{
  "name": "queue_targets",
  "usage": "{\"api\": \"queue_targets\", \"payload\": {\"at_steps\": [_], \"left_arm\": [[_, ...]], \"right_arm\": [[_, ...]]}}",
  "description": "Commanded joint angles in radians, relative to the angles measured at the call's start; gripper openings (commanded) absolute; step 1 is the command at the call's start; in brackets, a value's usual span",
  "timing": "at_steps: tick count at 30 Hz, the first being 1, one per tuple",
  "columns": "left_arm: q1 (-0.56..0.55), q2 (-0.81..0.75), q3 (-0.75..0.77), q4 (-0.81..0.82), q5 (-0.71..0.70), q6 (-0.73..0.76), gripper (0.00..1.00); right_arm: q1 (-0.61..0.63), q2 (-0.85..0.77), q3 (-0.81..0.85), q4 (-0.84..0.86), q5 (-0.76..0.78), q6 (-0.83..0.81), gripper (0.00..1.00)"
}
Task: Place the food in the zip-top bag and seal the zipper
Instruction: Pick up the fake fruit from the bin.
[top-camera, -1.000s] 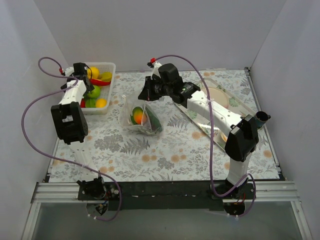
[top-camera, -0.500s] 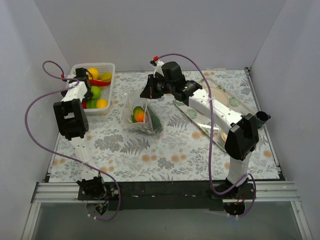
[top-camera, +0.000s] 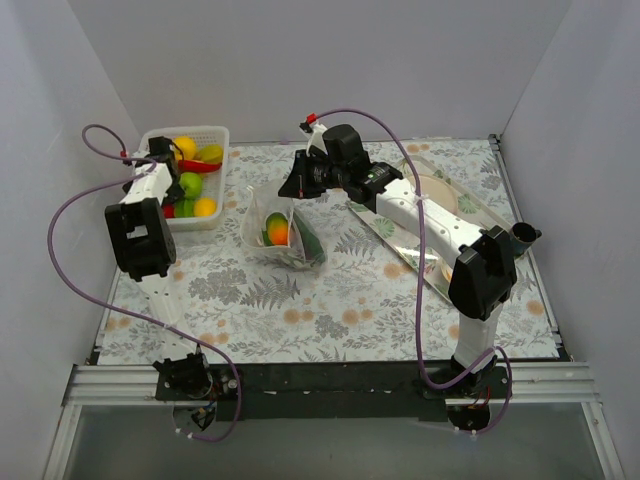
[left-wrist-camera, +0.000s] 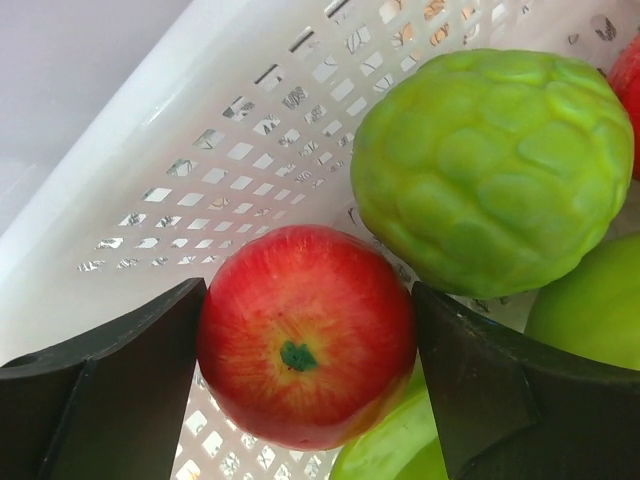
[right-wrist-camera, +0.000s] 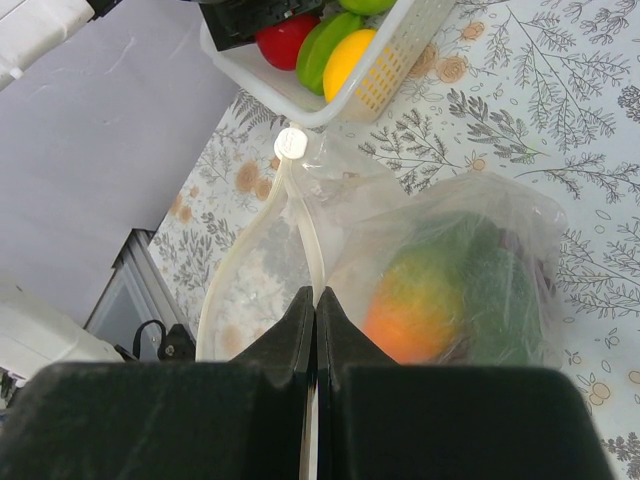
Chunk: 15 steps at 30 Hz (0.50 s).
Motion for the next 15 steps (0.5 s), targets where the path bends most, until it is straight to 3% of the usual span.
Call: {"api": "queue_targets", "payload": {"at_steps": [1, 15], "left_arm": [[-0.001, -0.083, 0.086, -0.038, 0.048, -0.014, 0.37], [-0.001, -0.174, 0.101, -0.079, 0.074, -0.006, 0.34]], "right_arm": [[-0.001, 0.009, 0.007, 0.046, -0.005, 0.01, 0.01], [-0.001, 0.012, 0.013, 0.02, 0.014, 0.016, 0.01]]}}
